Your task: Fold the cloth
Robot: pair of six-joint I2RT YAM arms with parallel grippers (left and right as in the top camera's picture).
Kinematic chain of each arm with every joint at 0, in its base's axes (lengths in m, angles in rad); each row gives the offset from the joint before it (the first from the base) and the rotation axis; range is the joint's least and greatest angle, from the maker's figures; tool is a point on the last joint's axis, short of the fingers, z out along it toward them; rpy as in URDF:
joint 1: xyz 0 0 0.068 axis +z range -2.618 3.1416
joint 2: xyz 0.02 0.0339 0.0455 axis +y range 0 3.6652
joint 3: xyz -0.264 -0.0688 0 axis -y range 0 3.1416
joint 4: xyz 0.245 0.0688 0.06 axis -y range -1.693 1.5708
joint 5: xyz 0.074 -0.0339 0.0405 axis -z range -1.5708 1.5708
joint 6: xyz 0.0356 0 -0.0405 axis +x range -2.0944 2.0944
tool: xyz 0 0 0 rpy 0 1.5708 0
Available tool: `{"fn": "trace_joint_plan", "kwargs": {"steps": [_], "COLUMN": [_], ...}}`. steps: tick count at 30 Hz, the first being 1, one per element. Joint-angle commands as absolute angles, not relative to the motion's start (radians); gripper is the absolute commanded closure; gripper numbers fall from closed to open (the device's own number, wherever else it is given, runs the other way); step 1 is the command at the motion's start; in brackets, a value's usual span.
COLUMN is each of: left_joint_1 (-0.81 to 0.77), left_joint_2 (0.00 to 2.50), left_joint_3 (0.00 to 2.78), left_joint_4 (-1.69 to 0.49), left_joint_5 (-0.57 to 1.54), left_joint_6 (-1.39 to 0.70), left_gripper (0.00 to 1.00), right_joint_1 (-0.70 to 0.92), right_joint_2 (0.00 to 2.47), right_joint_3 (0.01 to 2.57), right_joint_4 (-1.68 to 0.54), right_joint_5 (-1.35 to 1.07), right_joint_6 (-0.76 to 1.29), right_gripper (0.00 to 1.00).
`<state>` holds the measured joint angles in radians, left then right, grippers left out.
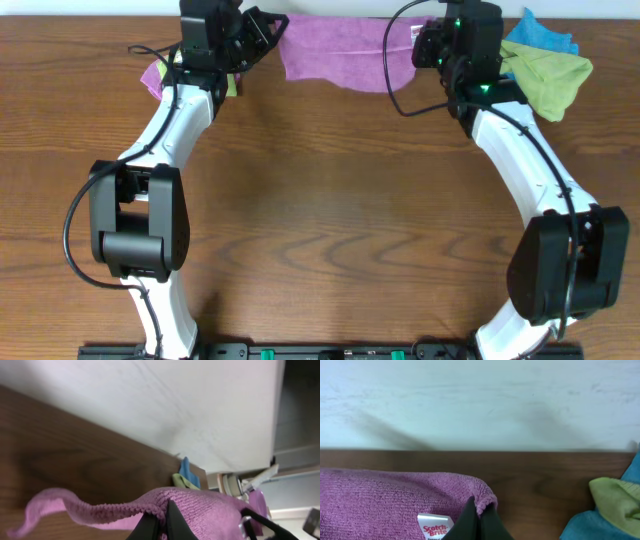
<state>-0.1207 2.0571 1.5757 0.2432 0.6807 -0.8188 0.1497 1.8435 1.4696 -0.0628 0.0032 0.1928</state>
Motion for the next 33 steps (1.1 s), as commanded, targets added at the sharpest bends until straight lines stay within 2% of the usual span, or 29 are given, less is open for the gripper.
{"fn": "trace_joint_plan", "kwargs": {"steps": [1, 7, 22, 30, 33], "left_joint_1": [-0.116, -0.11, -0.096, -0.115, -0.104], "left_joint_2": [2.066, 2.066, 2.066, 2.066, 2.066], "left_joint_3": [1.617, 1.619, 1.619, 1.619, 1.622], "left_joint_4": [0.24, 0.17, -0.334, -0.64, -0.616], "left_joint_5": [0.742, 0.867, 1.103, 1.126, 1.127], "left_joint_6": [-0.785, -0.725, -0.379, -0.141, -0.153], "left_gripper": [0.94, 0.94, 0.94, 0.94, 0.94], "right_joint_1": [0.138, 0.139, 0.147, 0.147, 0.147], "right_joint_2": [1.851, 1.849, 1.777, 1.738, 1.727], "right_joint_3": [1.511, 1.554, 1.558, 1.557, 1.558], "right_joint_4": [-0.066, -0.169, -0.493, -0.67, -0.664], "right_joint_5": [0.025, 0.01, -0.005, -0.023, -0.023], "right_joint_6": [0.162, 0.155, 0.132, 0.072, 0.046], "right_gripper": [0.99, 0.99, 0.99, 0.99, 0.99]}}
